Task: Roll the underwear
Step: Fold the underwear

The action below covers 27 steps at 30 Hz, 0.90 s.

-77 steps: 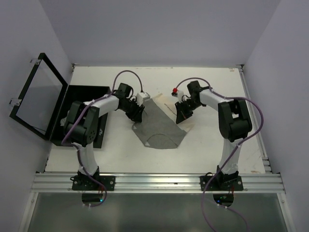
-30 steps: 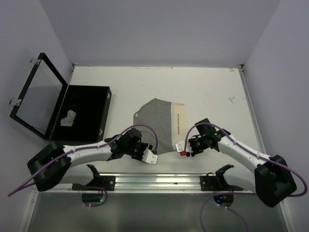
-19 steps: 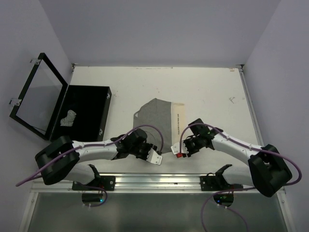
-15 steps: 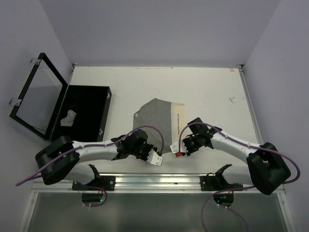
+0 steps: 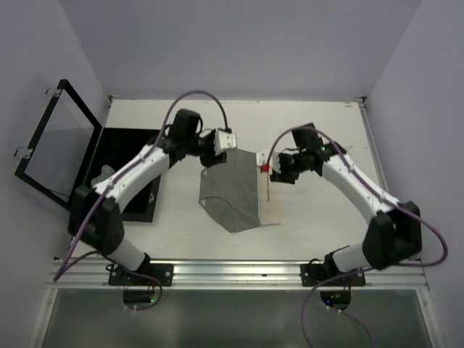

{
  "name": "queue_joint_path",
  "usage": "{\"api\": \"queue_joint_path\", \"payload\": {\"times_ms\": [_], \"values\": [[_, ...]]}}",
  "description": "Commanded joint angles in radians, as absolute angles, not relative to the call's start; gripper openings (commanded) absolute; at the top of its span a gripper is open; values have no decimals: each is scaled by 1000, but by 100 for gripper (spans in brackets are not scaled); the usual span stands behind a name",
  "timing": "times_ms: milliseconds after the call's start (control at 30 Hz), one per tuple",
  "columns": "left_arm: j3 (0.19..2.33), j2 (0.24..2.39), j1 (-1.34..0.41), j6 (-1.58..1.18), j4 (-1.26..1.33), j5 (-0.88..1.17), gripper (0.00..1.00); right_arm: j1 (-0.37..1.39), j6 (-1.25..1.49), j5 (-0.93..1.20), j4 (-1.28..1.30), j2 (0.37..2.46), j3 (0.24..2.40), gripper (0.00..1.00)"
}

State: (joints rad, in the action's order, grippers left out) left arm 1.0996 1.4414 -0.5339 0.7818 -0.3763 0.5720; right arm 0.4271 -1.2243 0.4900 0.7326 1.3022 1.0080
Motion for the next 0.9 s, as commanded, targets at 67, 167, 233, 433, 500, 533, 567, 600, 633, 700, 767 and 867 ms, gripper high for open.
{"api": "queue_joint_path", "payload": {"times_ms": [67, 167, 233, 433, 500, 533, 567, 600, 633, 700, 767, 867], "values": [[1664, 1880, -327, 735, -678, 788, 49, 249, -999, 626, 928, 1796, 1502, 50], [1893, 2086, -290, 671, -697, 808, 49, 189, -870, 663, 1021, 2073, 1840, 50], [1978, 2202, -288, 608, -678, 805, 48, 163, -818, 687, 1031, 2208, 2008, 51], [2092, 2376, -291, 467, -605, 839, 49, 158, -732, 699, 1012, 2351, 2118, 53], [2051, 2387, -291, 446, -556, 859, 49, 160, -733, 715, 1012, 2376, 2099, 54], [2036, 2387, -293, 413, -536, 865, 49, 160, -730, 721, 1009, 2379, 2089, 55], [2011, 2387, -291, 399, -516, 877, 49, 160, -729, 736, 1009, 2388, 2082, 55], [2008, 2398, -291, 391, -502, 879, 49, 160, -723, 742, 1005, 2388, 2062, 55], [2006, 2402, -293, 361, -497, 880, 49, 160, -712, 744, 979, 2388, 2048, 55], [2011, 2427, -293, 342, -499, 884, 49, 160, -684, 750, 957, 2393, 2025, 56], [2013, 2440, -295, 312, -492, 880, 49, 158, -657, 747, 939, 2407, 2029, 56], [2017, 2462, -298, 281, -483, 868, 49, 158, -635, 747, 939, 2442, 2052, 53]]}}
